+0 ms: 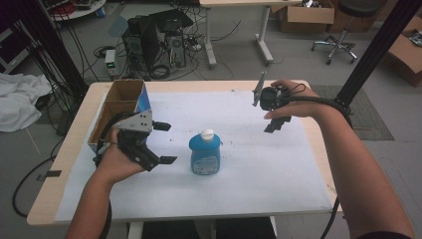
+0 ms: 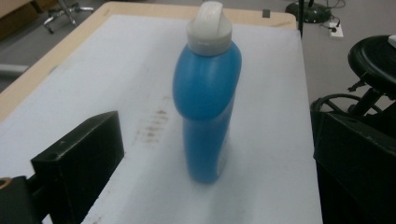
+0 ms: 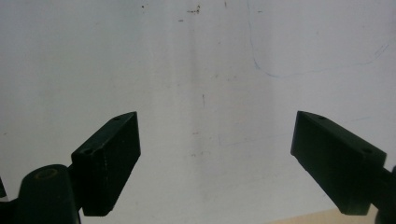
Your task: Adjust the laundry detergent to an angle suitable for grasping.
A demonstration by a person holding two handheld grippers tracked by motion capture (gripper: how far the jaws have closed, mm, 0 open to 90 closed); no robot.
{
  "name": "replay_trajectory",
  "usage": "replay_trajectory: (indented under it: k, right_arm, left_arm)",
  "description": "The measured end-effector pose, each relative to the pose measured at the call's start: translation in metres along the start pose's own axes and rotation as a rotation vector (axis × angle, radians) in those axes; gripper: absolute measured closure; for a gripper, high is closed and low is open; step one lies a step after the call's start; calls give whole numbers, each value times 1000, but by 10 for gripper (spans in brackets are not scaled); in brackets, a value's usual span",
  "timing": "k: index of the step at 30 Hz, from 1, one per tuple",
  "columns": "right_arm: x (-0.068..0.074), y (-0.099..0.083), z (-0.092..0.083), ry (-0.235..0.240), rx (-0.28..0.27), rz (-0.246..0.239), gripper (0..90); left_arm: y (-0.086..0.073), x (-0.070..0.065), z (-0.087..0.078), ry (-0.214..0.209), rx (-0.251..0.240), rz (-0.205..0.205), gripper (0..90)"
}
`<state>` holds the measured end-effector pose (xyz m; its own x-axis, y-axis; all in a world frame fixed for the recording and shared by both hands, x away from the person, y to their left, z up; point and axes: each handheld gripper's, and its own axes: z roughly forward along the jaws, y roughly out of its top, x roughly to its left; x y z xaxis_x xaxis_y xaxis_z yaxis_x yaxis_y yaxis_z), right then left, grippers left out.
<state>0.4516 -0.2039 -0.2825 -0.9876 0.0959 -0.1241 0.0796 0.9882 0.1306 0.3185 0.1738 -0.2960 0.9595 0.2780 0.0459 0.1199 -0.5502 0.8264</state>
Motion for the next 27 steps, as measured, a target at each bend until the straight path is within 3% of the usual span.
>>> replay_trajectory:
  k: [6, 7, 11, 15, 23, 27]
  right_arm:
    - [0, 0, 0, 1, 4, -1, 159]
    - [0, -1, 0, 2, 7, -1, 159]
    - [0, 0, 0, 2, 9, -1, 159]
    - [0, 2, -1, 1, 10, -4, 159]
    - [0, 3, -1, 2, 12, -9, 159]
    - [0, 3, -1, 1, 14, -7, 159]
  left_arm:
    - [7, 0, -5, 4, 55, 6, 1]
    - [12, 1, -7, 4, 92, 14, 1]
    - [22, 2, -10, 0, 145, 25, 1]
    - [36, 4, -13, 21, 249, 60, 1]
    - [59, 6, -13, 18, 417, 112, 1]
    - [69, 8, -13, 19, 479, 134, 0]
